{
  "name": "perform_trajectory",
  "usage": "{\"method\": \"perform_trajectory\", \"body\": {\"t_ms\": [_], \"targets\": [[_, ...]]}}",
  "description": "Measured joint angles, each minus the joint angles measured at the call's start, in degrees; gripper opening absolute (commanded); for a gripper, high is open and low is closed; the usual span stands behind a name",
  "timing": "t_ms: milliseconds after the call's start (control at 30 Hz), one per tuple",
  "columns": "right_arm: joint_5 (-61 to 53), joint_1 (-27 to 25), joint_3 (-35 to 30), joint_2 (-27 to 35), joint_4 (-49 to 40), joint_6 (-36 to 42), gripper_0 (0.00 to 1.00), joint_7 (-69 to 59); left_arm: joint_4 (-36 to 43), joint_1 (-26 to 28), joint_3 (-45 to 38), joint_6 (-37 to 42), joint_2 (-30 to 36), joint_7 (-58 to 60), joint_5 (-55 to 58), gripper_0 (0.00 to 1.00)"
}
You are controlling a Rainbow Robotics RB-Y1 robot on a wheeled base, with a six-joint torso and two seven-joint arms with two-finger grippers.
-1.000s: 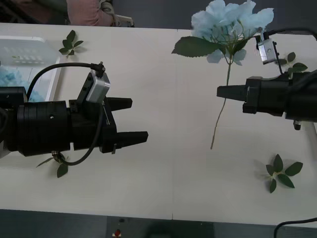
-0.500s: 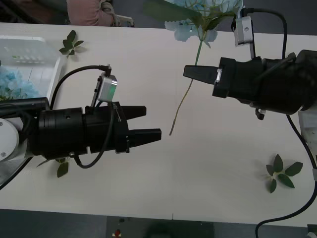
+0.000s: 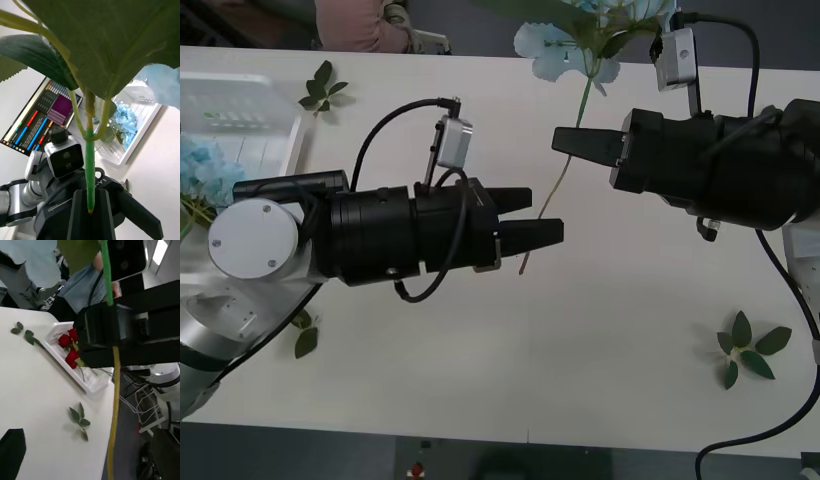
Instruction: Put the red flowers into the right box and the blue flowers into the left box
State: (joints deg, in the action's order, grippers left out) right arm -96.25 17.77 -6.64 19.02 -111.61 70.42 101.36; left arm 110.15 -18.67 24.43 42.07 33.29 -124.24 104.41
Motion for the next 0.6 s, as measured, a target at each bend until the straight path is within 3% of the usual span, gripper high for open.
{"method": "perform_trajectory", "body": {"t_ms": [33,67,600], "targets": [[0.00,0.00,0.00,0.00,0.00,0.00,0.00,0.00,0.00,-0.22,0.06,0.00,0.00,0.00,0.41,0.18],[0.00,0.00,0.00,0.00,0.00,0.00,0.00,0.00,0.00,-0.42,0.13,0.00,0.00,0.00,0.76,0.02],[0.00,0.00,0.00,0.00,0.00,0.00,0.00,0.00,-0.01,-0.69,1.59,-0.01,0.00,0.00,0.88,0.00]]}}
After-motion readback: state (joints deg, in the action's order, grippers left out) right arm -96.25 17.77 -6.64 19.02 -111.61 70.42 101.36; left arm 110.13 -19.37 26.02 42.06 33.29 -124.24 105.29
